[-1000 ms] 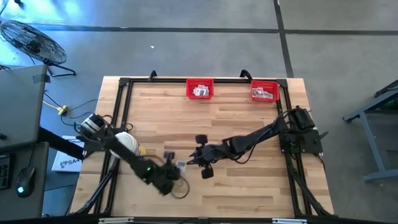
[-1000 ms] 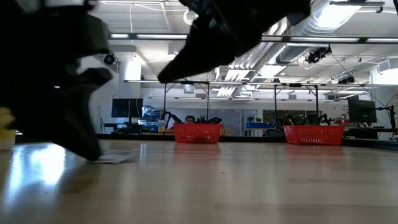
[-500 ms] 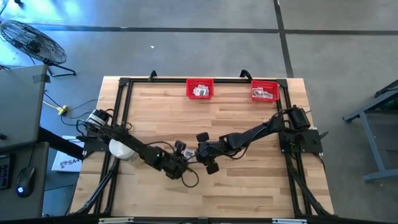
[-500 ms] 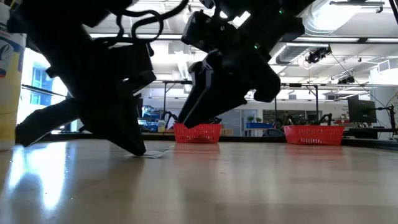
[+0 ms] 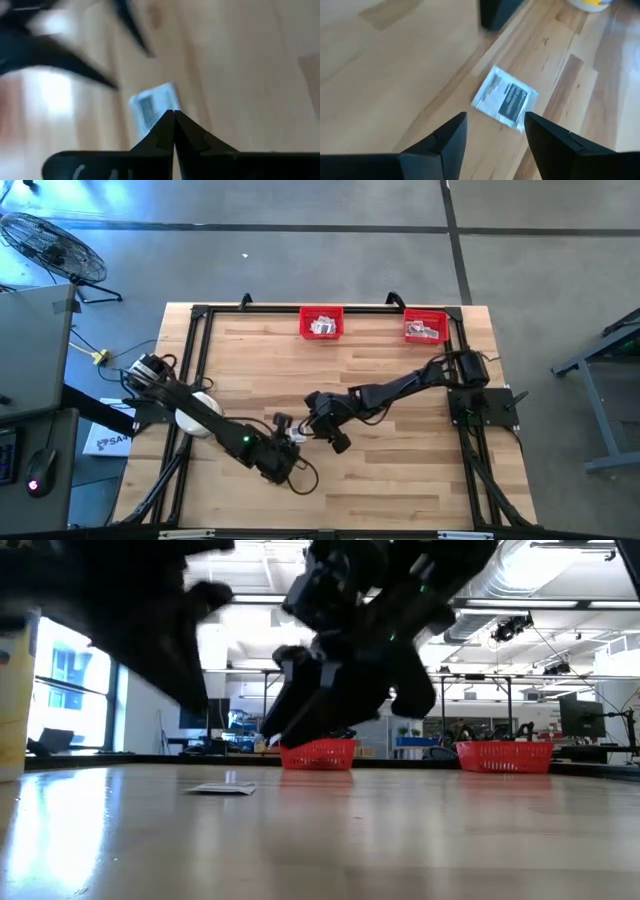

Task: Pick & Place First Aid Supplies
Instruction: Put the towelette pack into the left red bin

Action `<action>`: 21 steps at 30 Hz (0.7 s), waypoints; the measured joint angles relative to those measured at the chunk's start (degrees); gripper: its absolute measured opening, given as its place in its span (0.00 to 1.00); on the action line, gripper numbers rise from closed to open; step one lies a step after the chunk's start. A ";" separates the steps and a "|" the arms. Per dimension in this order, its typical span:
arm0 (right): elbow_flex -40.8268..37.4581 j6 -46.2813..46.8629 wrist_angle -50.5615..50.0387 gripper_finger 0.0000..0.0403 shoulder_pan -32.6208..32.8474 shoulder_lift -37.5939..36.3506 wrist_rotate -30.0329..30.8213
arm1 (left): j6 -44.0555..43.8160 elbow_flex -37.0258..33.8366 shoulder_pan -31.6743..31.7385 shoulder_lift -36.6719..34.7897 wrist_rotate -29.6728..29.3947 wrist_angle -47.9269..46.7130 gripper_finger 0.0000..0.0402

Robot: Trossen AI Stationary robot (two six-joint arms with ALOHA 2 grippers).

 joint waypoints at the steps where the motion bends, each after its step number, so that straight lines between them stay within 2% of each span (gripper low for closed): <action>1: -0.03 0.49 1.79 0.48 -0.39 0.89 -0.58 | -3.95 0.85 -0.33 -0.55 -0.76 -2.79 0.00; 6: -0.10 5.07 8.38 0.48 -0.66 3.93 -1.68 | -22.46 -0.46 -2.21 -4.17 -4.94 -14.71 0.00; 9: -0.10 9.80 13.22 0.48 0.59 5.48 0.07 | -28.08 -4.35 -2.41 -6.85 -5.75 -15.11 0.00; 14: 0.03 19.08 21.56 0.48 3.08 9.05 5.57 | -29.70 -9.97 0.58 -9.57 -9.10 -8.90 0.00; 21: 3.18 23.51 24.07 0.48 7.25 14.71 20.73 | -26.78 -10.93 7.01 -9.96 -9.22 -7.35 0.00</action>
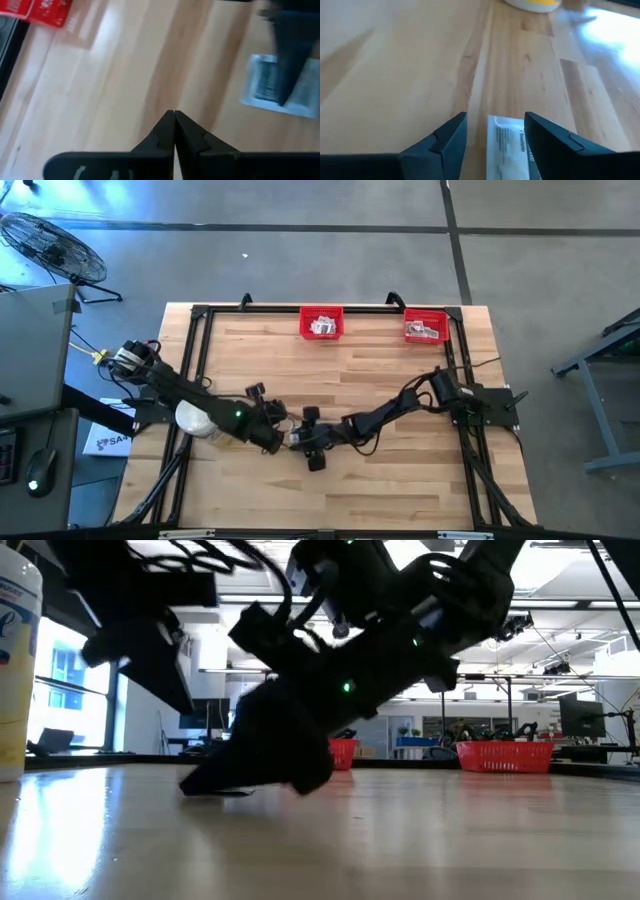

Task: Pick & Place First Aid Supplies
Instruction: Put the towelette pack into the left red bin

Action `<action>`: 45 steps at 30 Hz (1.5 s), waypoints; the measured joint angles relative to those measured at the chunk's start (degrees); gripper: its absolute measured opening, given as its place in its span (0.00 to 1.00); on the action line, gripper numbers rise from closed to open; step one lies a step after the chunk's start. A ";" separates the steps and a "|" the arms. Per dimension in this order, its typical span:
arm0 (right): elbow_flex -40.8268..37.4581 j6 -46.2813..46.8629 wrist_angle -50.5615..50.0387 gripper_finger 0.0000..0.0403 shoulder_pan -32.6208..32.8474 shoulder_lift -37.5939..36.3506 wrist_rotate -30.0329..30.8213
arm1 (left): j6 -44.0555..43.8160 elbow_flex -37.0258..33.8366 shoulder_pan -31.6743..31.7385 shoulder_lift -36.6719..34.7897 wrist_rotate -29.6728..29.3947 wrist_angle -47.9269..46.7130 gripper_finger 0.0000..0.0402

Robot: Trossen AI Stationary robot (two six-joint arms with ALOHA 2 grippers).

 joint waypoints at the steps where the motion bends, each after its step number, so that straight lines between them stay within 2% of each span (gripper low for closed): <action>1: 0.20 0.43 0.28 0.48 0.33 0.27 1.67 | 0.29 0.00 0.92 0.00 0.01 -0.04 0.00; 7: 2.60 1.28 -1.43 0.48 0.99 0.28 6.18 | 0.41 -0.04 4.31 0.00 0.17 0.57 0.00; 10: 1.96 2.37 -2.16 0.46 0.14 0.28 5.69 | 0.23 -0.07 4.58 0.00 -1.65 3.30 0.00; 16: -0.13 0.59 1.52 0.39 0.02 0.28 -1.56 | 0.15 -0.06 4.54 1.12 -3.94 6.91 0.00; 20: -0.29 3.12 1.87 0.35 0.40 0.28 -2.49 | -0.07 -0.08 4.54 2.50 -4.28 8.25 0.00; 22: -0.29 3.07 0.95 0.34 0.27 0.28 -5.47 | -0.27 -0.07 4.54 3.23 -4.27 8.53 0.00; 26: -0.18 1.11 -2.24 0.34 0.21 -0.58 -13.46 | -0.70 -0.07 4.54 4.56 -4.21 9.11 0.00; 32: -0.37 0.86 -5.61 0.37 0.84 -3.86 -14.96 | -2.07 -0.09 4.52 5.28 -5.38 7.93 0.00; 36: -0.24 4.47 -6.93 0.41 -0.09 -4.90 -10.75 | -3.17 -3.87 4.54 4.96 -4.62 10.29 0.00; 39: -0.37 7.37 -10.40 0.42 -1.76 -4.88 -9.00 | -4.79 -8.76 4.54 4.79 -4.14 16.57 0.00; 45: -0.35 8.78 -11.50 0.42 -4.45 -4.88 -13.59 | -4.18 -14.92 4.54 4.83 -3.85 28.95 0.00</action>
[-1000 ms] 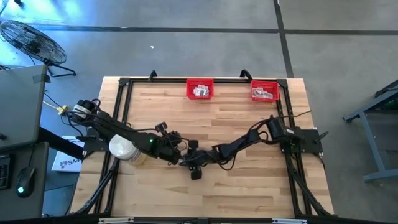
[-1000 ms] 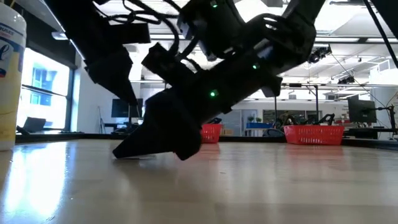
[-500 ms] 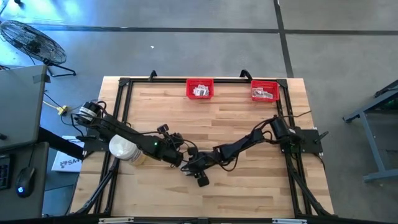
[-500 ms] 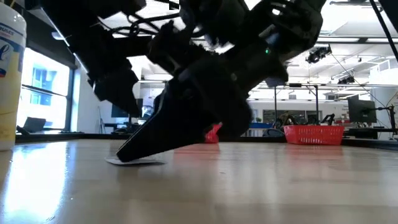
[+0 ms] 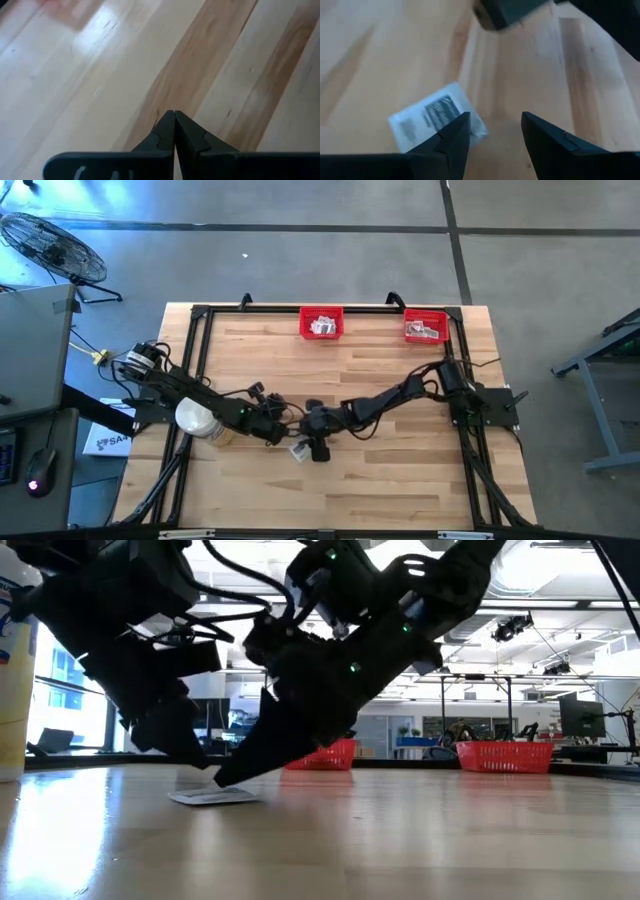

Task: Pick & Place First Aid Supplies
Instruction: Put the towelette pack into the left red bin

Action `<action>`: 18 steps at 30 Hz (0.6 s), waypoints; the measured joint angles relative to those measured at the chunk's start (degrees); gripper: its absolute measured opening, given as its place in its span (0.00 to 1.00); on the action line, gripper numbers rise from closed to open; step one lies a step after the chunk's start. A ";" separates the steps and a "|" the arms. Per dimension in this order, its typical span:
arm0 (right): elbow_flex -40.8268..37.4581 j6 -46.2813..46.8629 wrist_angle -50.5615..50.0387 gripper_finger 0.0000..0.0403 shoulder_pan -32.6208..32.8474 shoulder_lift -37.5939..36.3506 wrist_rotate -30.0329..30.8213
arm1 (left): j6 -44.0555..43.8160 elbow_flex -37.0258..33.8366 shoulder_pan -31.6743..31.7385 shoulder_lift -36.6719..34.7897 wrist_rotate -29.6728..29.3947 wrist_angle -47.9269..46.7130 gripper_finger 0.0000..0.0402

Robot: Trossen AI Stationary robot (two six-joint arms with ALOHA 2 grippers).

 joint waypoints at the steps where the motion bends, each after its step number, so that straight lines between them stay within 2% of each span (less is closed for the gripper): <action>1: 0.00 -0.09 0.30 0.41 -0.23 -0.02 -1.20 | 0.02 -0.24 0.00 0.00 -0.19 0.13 0.00; 5: 0.00 -3.51 0.34 0.37 -0.30 0.16 -6.02 | 0.02 -0.23 0.00 0.10 -0.83 0.76 0.00; 18: 0.26 -0.97 0.91 0.27 -1.03 2.83 -4.29 | 0.02 -0.19 0.00 0.37 -1.60 3.23 0.00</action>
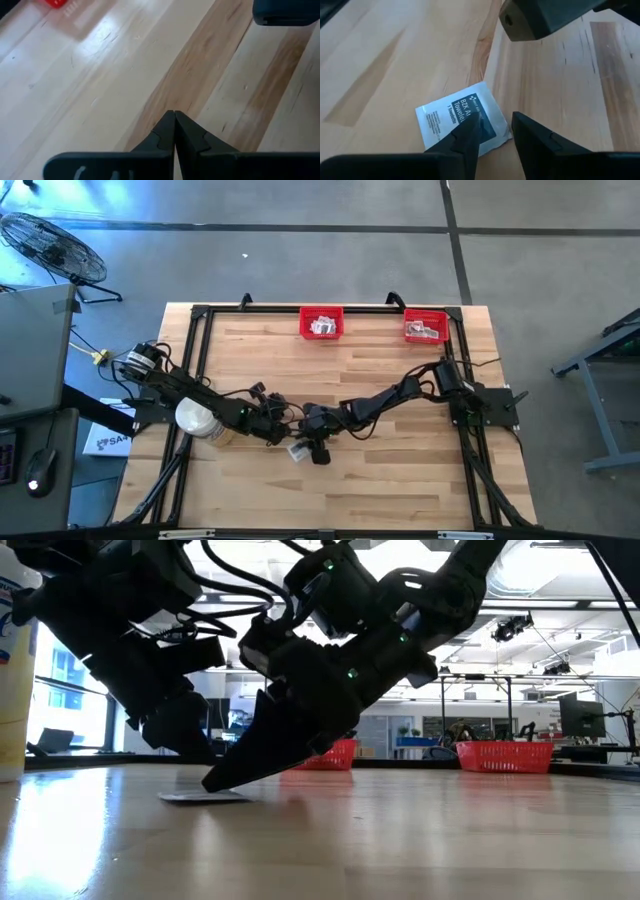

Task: Pick & Place First Aid Supplies
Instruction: Put the towelette pack into the left red bin

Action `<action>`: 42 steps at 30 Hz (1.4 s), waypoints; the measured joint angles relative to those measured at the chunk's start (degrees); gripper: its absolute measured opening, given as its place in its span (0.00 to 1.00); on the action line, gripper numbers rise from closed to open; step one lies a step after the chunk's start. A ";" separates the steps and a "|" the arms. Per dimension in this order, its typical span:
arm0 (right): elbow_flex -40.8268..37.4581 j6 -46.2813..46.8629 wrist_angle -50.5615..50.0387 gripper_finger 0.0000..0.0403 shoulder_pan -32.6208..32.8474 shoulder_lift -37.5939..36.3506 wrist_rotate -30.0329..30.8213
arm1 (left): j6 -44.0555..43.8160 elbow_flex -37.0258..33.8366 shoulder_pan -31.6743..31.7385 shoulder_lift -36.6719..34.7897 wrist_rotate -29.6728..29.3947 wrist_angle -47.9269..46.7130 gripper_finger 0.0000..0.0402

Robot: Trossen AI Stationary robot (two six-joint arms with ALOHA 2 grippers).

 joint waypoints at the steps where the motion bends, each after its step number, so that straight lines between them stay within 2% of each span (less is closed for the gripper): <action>1: 0.00 -0.09 -0.03 0.25 -0.02 0.04 0.10 | 0.00 0.00 0.00 0.00 -0.25 0.00 0.00; 15: 0.00 -4.87 -3.25 0.01 0.28 -0.15 5.24 | -0.02 0.02 0.00 -0.02 -1.40 0.52 0.00; 19: -0.31 -5.15 -4.67 0.01 0.27 -2.00 5.79 | -0.02 0.02 0.00 -0.02 -1.40 0.68 0.00; 24: -0.63 -10.29 -12.09 0.00 -0.38 -7.37 8.25 | -0.02 0.02 0.00 -0.04 -1.40 0.68 0.00; 28: -0.33 -12.85 -20.39 0.01 -1.67 -13.93 14.59 | -0.01 0.04 0.00 -0.04 -1.41 0.63 0.00; 36: -0.34 -17.47 -38.35 0.00 -6.43 -23.09 35.65 | 3.79 0.04 0.00 -0.04 -3.51 2.52 0.00; 39: -0.33 -19.01 -40.50 0.00 -9.84 -24.74 42.76 | 5.64 0.04 0.02 -0.04 -4.46 2.92 0.00; 42: -0.33 -23.14 -37.50 0.00 -14.88 -26.26 43.30 | 7.00 0.04 0.02 -0.04 -5.59 3.02 0.00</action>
